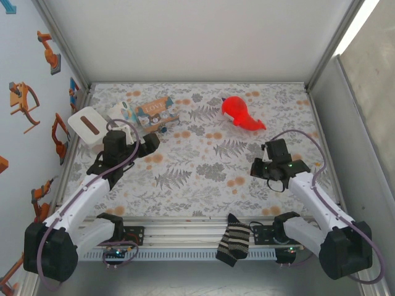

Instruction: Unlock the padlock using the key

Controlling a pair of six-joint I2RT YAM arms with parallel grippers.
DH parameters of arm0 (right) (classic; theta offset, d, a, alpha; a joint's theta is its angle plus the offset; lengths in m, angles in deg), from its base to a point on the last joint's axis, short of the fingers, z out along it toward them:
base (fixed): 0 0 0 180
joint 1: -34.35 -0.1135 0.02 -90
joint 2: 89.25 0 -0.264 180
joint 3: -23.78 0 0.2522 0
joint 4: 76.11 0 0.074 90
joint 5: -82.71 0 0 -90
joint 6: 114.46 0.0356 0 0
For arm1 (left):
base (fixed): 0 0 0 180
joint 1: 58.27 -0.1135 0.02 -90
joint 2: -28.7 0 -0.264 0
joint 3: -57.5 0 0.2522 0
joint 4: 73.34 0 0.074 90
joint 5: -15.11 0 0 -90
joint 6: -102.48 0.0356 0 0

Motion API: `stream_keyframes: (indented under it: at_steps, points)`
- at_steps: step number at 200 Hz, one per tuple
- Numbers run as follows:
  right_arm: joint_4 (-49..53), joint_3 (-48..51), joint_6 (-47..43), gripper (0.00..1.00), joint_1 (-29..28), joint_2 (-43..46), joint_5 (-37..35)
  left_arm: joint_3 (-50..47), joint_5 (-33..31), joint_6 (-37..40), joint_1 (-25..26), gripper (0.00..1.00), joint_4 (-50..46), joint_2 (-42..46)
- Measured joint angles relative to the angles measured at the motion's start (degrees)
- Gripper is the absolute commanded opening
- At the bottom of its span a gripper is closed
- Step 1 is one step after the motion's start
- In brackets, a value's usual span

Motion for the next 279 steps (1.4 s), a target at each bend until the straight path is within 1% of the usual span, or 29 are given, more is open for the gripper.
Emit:
stream_keyframes:
  at_steps: [10,25,35,64,91,119,150,195,245,279]
  points:
    - [-1.64,-0.39,-1.40,0.00,-0.02,0.79,1.22,0.46,1.95,0.66,-0.39,1.00,0.52,0.15]
    - [-4.87,-0.72,-3.43,0.00,-0.07,1.51,3.65,0.79,6.05,1.40,-1.40,0.93,2.14,0.33]
    - [-7.48,-0.94,-4.92,0.00,-0.13,1.53,5.66,0.79,9.92,1.66,-2.51,0.90,3.93,0.35]
    - [-14.78,-2.12,-8.72,0.00,-0.59,0.22,11.91,0.94,21.99,1.81,-4.57,0.84,10.19,-0.57]
    - [-21.16,-3.96,-11.72,0.00,-1.97,-2.51,17.18,2.69,32.76,1.75,-3.56,0.81,15.17,-3.39]
    - [-25.59,-5.86,-14.08,0.00,-3.41,-5.44,21.62,5.01,39.71,2.14,-0.98,0.79,17.81,-4.70]
    - [-28.13,-8.59,-16.65,0.00,-5.01,-8.68,26.67,6.34,44.39,2.95,0.85,0.74,19.82,-4.70]
    - [-30.38,-11.28,-20.70,0.00,-6.97,-10.84,33.33,8.66,48.85,5.49,3.85,0.66,19.96,-5.25]
    - [-30.60,-13.99,-23.80,0.00,-9.68,-13.09,35.45,12.96,50.62,11.28,8.92,0.57,15.43,-8.90]
    - [-30.34,-14.95,-24.92,0.00,-11.91,-14.34,35.41,14.80,50.99,13.03,10.12,0.53,14.21,-12.57]
